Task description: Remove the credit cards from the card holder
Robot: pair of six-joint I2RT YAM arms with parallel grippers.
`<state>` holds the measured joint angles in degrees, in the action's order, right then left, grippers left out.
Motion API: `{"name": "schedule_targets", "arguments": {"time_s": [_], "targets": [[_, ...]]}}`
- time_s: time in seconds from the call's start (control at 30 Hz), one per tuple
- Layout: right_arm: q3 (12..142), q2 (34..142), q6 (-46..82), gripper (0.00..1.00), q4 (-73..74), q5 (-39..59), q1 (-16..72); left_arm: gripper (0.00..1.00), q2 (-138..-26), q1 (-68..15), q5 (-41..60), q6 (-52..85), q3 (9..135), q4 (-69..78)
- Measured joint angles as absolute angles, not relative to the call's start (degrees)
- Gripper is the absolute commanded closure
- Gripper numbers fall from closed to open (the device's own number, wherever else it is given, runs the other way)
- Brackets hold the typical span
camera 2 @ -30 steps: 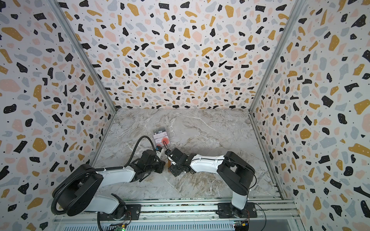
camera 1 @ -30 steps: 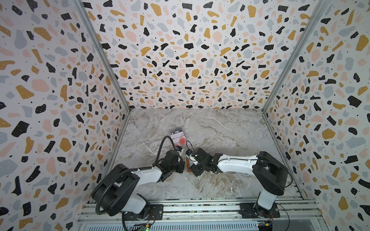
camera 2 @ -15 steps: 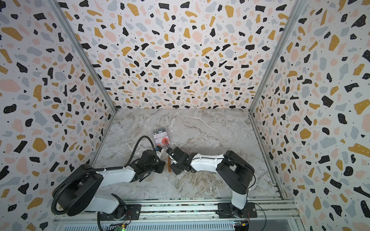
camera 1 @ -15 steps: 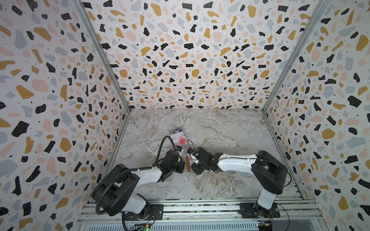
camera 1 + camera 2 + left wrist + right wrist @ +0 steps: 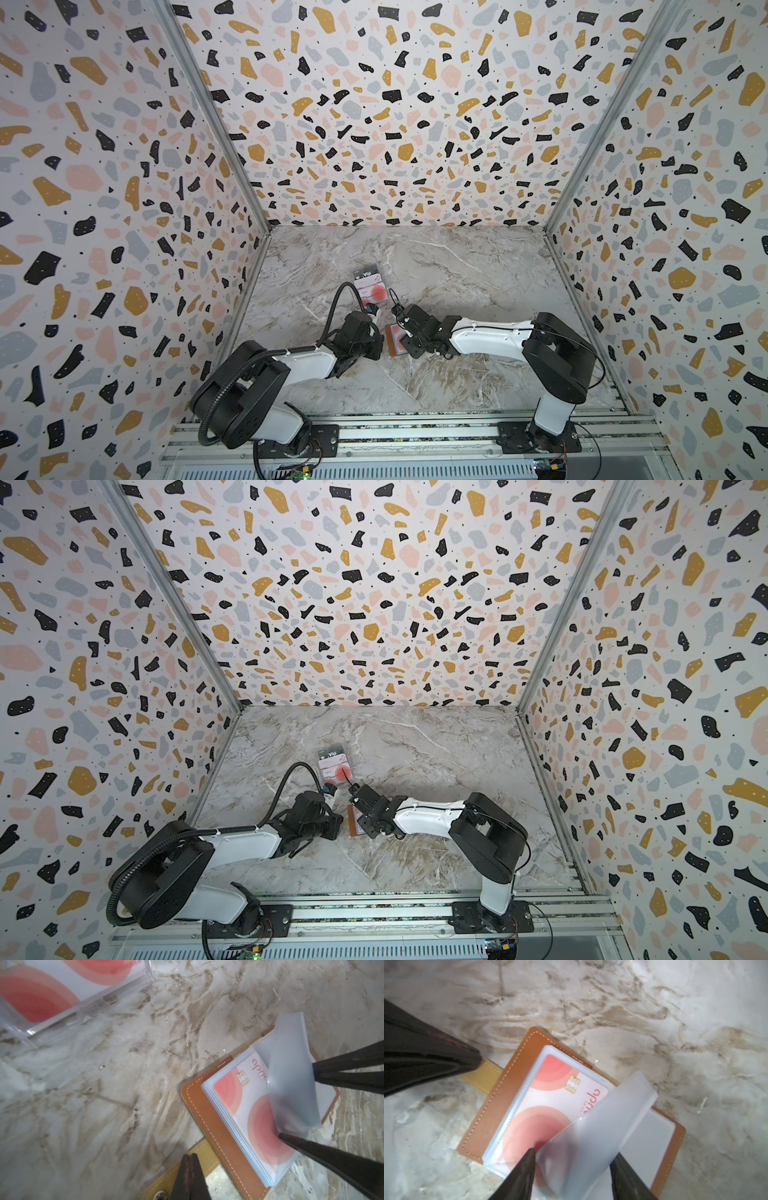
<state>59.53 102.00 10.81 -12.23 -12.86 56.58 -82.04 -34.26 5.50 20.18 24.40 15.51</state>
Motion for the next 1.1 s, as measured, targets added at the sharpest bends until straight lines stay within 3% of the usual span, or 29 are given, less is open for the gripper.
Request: {"name": "schedule_targets", "arguments": {"time_s": [0.7,0.93,1.1], "targets": [[61.7,102.7,16.6,0.45,-23.0,-24.1,56.3,0.99,-82.5,-34.3,5.5,20.2,24.9,15.4],[60.7,100.9,18.0,0.46,-25.3,-23.3,53.8,0.99,-82.7,-34.3,5.6,20.2,25.1,15.5],[58.6,96.5,17.4,0.46,-24.6,-16.2,49.7,0.99,-82.7,-34.3,5.7,20.1,25.1,15.4]]}}
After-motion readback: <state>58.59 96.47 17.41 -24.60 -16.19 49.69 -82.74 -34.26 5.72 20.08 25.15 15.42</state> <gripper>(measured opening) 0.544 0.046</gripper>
